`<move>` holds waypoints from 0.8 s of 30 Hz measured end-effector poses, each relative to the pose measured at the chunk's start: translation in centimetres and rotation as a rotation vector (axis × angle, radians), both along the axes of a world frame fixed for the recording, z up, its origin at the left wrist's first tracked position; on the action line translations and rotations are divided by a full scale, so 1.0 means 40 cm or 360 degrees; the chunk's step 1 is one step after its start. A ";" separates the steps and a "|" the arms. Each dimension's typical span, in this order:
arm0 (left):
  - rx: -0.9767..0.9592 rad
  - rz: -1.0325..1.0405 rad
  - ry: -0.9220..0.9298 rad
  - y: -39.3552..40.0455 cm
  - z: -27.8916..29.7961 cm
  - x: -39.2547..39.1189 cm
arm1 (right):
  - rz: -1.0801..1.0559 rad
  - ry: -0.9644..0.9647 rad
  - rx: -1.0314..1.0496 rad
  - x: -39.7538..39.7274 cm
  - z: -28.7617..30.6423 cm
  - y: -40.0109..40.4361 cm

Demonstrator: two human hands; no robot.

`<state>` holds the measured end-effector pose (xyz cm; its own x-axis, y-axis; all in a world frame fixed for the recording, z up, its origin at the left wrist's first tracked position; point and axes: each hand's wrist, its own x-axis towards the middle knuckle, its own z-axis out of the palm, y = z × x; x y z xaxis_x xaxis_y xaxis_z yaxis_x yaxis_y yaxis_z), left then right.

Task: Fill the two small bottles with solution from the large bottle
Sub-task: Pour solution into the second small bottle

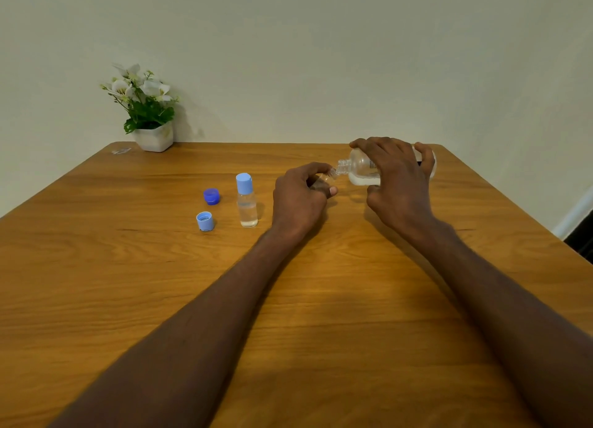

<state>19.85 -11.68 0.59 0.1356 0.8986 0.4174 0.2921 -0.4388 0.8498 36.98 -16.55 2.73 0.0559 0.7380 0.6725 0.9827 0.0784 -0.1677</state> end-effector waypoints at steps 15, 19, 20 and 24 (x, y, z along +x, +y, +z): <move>0.0028 -0.0006 0.0043 -0.002 0.005 -0.001 | -0.0007 -0.0003 0.0001 0.002 -0.001 0.003; 0.0032 0.0007 0.0043 -0.001 0.005 -0.001 | -0.0004 -0.0004 0.0001 0.002 0.000 0.002; 0.0031 0.0007 0.0044 0.000 0.005 -0.001 | -0.0004 -0.0005 0.0001 0.001 0.000 0.002; 0.0015 -0.0004 0.0034 0.000 0.003 -0.001 | -0.0012 -0.0013 0.0002 0.001 0.000 0.002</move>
<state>19.81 -11.67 0.72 0.1467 0.8943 0.4227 0.3093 -0.4474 0.8392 37.03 -16.47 2.75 0.0559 0.7368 0.6738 0.9846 0.0713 -0.1597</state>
